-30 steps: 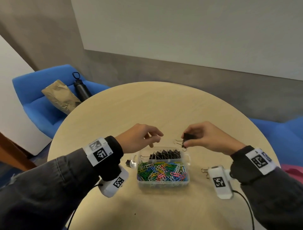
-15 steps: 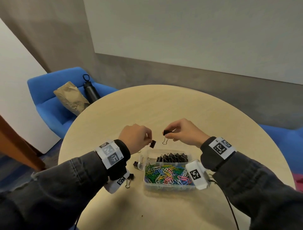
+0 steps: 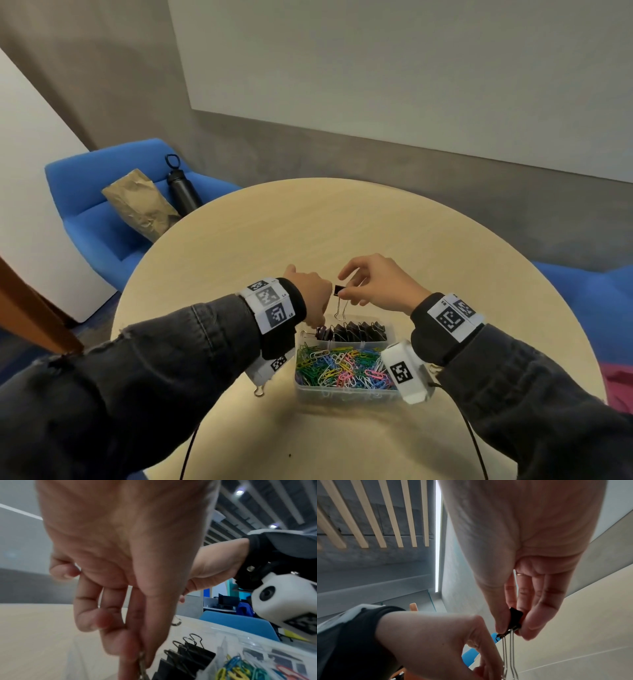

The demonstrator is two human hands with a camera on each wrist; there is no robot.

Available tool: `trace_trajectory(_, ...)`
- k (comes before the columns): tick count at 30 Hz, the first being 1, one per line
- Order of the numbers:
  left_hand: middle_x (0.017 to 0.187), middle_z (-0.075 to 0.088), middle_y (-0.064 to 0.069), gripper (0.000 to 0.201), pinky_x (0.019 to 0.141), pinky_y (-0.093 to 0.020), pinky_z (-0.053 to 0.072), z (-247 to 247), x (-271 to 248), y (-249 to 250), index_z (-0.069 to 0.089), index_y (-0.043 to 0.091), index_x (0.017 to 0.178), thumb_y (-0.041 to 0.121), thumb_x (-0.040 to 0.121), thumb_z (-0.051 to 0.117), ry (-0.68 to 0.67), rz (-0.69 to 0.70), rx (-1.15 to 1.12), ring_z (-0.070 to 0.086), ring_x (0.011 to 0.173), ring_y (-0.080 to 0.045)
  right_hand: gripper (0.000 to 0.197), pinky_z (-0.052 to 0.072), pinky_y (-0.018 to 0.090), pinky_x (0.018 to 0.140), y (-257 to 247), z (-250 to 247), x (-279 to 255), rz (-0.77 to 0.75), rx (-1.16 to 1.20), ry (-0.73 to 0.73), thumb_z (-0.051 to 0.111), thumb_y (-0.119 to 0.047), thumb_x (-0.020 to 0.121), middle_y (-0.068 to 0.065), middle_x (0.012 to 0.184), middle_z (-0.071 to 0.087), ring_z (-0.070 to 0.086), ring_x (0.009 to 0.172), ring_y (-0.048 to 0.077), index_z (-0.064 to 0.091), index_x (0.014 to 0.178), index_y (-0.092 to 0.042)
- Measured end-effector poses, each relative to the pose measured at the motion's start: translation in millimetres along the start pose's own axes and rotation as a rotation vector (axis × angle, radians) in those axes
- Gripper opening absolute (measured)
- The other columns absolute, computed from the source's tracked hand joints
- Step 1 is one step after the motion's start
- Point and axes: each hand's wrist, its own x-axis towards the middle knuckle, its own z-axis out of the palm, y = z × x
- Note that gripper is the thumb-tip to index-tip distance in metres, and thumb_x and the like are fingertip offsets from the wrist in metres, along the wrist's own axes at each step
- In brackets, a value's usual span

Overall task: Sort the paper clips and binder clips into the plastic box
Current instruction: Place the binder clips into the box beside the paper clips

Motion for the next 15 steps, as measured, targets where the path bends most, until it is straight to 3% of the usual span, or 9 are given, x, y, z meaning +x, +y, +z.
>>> trace_trajectory(3, 0.070, 0.062, 0.011, 0.028, 0.098, -0.044, 0.027, 4.0, 3.7, -3.5, 0.059, 0.023, 0.065, 0.042, 0.086, 0.062, -0.048, 0.002, 0.027, 0.062, 0.095, -0.017, 0.020, 0.059, 0.032, 0.065, 0.9, -0.3, -2.0, -0.006, -0.003, -0.005, 0.075, -0.012, 0.079, 0.013, 0.077, 0.074, 0.070, 0.065, 0.019, 0.068, 0.097, -0.007)
trace_trajectory(6, 0.099, 0.069, 0.005, 0.024, 0.094, -0.040, 0.027, 12.2, 2.8, -4.7, 0.070, 0.027, 0.093, 0.048, 0.085, 0.062, 0.003, 0.026, 0.082, 0.056, 0.106, -0.019, 0.016, 0.059, 0.030, 0.066, 0.6, 1.2, -1.0, -0.009, -0.003, -0.025, 0.072, -0.009, 0.081, 0.010, 0.075, 0.074, 0.070, 0.065, 0.018, 0.068, 0.096, -0.007)
trace_trajectory(8, 0.112, 0.064, 0.002, 0.028, 0.092, -0.038, 0.028, 17.4, 1.2, -6.4, 0.070, 0.028, 0.099, 0.049, 0.085, 0.062, 0.051, 0.062, 0.117, 0.047, 0.113, -0.021, 0.014, 0.058, 0.027, 0.067, -2.3, 4.7, 1.6, -0.012, -0.002, -0.048, 0.070, -0.006, 0.082, 0.010, 0.075, 0.073, 0.070, 0.066, 0.017, 0.068, 0.095, -0.007)
trace_trajectory(12, 0.122, 0.052, 0.000, 0.028, 0.094, -0.037, 0.031, 19.3, -6.7, -17.1, 0.069, 0.025, 0.106, 0.044, 0.089, 0.058, 0.079, 0.079, 0.040, 0.040, 0.117, -0.024, 0.019, 0.057, 0.024, 0.069, -10.4, 15.6, 6.4, -0.017, -0.028, -0.058, 0.068, -0.002, 0.081, 0.009, 0.077, 0.074, 0.072, 0.068, 0.016, 0.067, 0.098, -0.011)
trace_trajectory(15, 0.124, 0.052, 0.001, 0.021, 0.096, -0.037, 0.037, 21.3, -11.7, -30.9, 0.070, 0.022, 0.108, 0.031, 0.093, 0.058, 0.136, 0.077, -0.136, 0.044, 0.117, -0.023, 0.024, 0.057, 0.023, 0.067, -12.7, 21.5, 9.7, 0.004, -0.049, -0.064, 0.069, -0.002, 0.080, 0.010, 0.082, 0.075, 0.072, 0.065, 0.014, 0.066, 0.101, -0.014)
